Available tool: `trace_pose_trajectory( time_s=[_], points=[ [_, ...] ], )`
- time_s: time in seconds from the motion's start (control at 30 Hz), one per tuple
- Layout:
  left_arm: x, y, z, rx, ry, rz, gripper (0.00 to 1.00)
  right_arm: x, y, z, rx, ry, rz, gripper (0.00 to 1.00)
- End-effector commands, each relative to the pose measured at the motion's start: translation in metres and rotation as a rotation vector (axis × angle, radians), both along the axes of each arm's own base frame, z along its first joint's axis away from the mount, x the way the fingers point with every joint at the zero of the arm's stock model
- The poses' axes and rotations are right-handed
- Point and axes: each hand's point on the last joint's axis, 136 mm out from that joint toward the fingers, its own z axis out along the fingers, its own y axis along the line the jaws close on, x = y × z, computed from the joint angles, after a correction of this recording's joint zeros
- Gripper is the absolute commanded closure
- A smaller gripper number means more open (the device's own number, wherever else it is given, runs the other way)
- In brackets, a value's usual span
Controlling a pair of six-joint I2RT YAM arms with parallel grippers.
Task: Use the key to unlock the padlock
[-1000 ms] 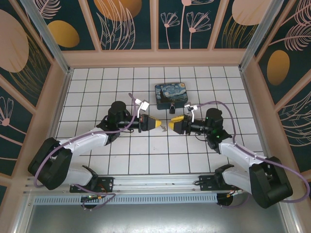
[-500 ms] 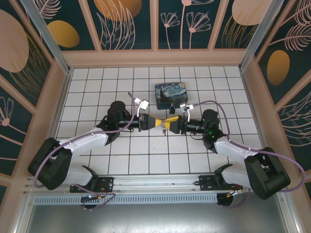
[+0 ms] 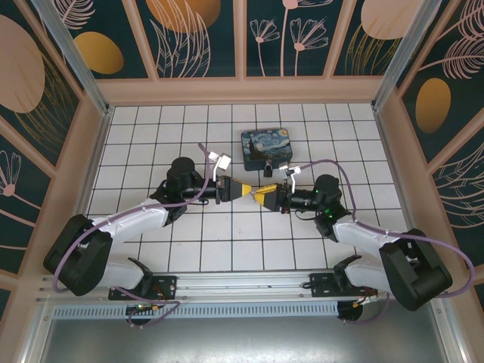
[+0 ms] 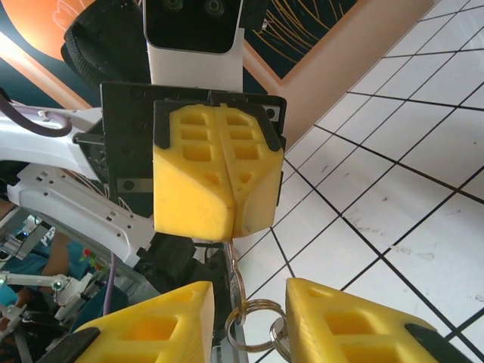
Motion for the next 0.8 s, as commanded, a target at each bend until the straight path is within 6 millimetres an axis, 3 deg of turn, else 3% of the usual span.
trace_pose_trajectory(
  time_s=[0.0,0.2,0.53,0.67,0.7,0.77],
  points=[
    [0.001,-0.002,0.011,-0.038,-0.038,-0.002,1.0,-0.005,0.002,0.008,0.04,-0.03,0.023,0.71],
    [0.0,-0.001,0.011,-0.039,-0.037,0.001,1.0,-0.006,0.003,0.009,0.061,-0.023,0.031,0.78],
    [0.0,0.001,0.008,-0.049,-0.038,0.02,1.0,-0.011,0.0,0.02,0.105,-0.055,0.028,1.0],
    [0.003,0.001,0.005,-0.046,-0.029,0.032,1.0,-0.012,-0.002,0.021,0.11,-0.067,0.016,1.0],
    [0.004,0.001,0.004,-0.044,-0.024,0.036,0.94,-0.012,-0.003,0.021,0.11,-0.066,0.015,1.0],
    [0.01,0.001,-0.003,-0.02,-0.005,0.066,0.63,-0.009,-0.003,0.016,0.094,-0.05,-0.001,1.0]
  ],
)
